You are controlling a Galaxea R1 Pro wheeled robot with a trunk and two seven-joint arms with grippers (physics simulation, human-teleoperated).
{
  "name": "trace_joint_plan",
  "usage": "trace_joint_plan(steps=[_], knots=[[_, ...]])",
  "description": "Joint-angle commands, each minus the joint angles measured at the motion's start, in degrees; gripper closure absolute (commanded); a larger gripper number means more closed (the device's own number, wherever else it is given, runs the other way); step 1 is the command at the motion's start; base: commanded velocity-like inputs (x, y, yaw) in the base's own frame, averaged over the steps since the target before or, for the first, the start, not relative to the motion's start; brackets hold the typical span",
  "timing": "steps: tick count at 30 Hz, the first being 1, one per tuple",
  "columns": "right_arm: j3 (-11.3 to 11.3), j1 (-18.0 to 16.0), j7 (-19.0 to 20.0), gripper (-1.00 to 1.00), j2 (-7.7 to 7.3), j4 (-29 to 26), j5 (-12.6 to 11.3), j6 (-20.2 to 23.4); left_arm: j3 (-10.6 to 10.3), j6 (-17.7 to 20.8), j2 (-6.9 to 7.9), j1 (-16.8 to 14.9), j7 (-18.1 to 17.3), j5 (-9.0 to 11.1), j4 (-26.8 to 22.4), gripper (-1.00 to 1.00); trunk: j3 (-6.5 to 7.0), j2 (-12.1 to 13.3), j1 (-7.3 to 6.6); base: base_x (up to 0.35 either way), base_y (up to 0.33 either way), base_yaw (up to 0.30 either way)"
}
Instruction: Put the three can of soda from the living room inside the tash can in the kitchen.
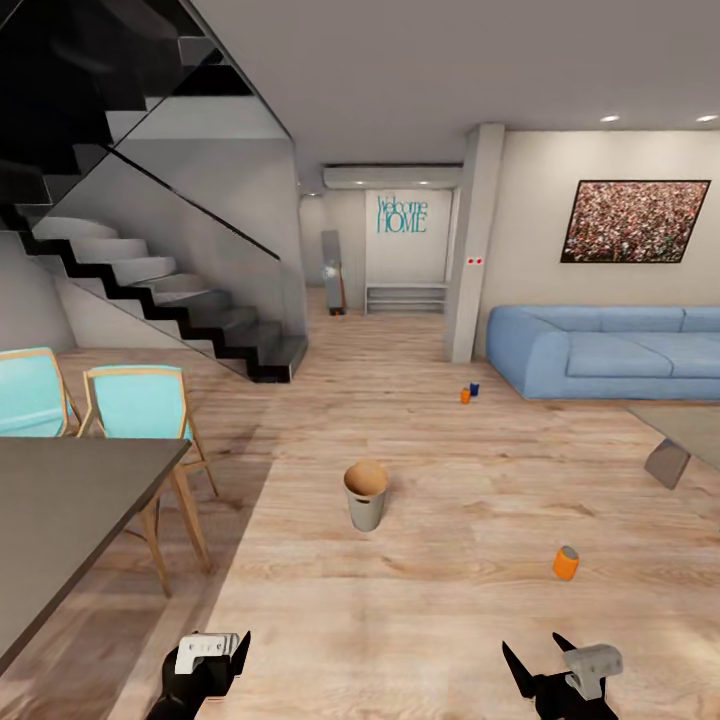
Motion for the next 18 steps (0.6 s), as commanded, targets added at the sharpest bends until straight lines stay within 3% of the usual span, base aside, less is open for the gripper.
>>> trace_joint_plan(steps=[1,18], knots=[[0.0,0.0,0.01,-1.0,-0.01,0.0,0.0,0.0,0.0,0.0,0.0,0.0,0.0,0.0,0.0,-1.0,0.0,0.0,0.0,0.315,0.0,0.0],[0.0,0.0,0.02,-1.0,-0.02,0.14,0.0,0.0,0.0,0.0,0.0,0.0,0.0,0.0,0.0,-1.0,0.0,0.0,0.0,0.311,0.0,0.0]])
